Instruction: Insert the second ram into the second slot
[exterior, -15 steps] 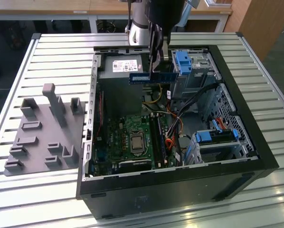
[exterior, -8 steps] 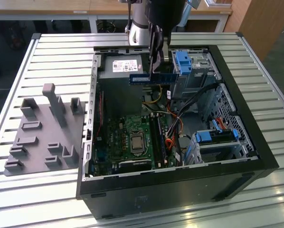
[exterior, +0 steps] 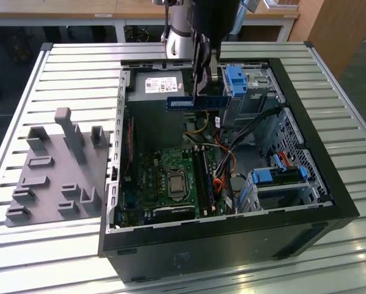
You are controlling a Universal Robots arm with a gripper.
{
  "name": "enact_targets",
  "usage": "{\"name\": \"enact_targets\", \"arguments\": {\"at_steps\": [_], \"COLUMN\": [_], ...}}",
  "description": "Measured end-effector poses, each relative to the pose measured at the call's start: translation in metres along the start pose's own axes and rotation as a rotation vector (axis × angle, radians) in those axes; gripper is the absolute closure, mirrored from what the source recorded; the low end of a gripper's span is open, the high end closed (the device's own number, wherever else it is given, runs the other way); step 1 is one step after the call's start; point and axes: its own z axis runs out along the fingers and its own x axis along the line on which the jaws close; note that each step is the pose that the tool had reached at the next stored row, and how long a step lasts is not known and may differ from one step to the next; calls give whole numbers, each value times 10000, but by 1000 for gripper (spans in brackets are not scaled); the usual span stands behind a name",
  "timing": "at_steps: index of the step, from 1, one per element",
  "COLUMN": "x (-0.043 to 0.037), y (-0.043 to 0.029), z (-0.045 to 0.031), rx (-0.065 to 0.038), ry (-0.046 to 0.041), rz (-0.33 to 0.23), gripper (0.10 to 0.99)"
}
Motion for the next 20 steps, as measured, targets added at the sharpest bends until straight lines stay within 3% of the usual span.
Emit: {"name": "enact_targets", "arguments": {"at_steps": [20], "x": [55], "y": [1], "z": [0], "rx": [0], "ry": [38], "rz": [56], "gripper": [949]}}
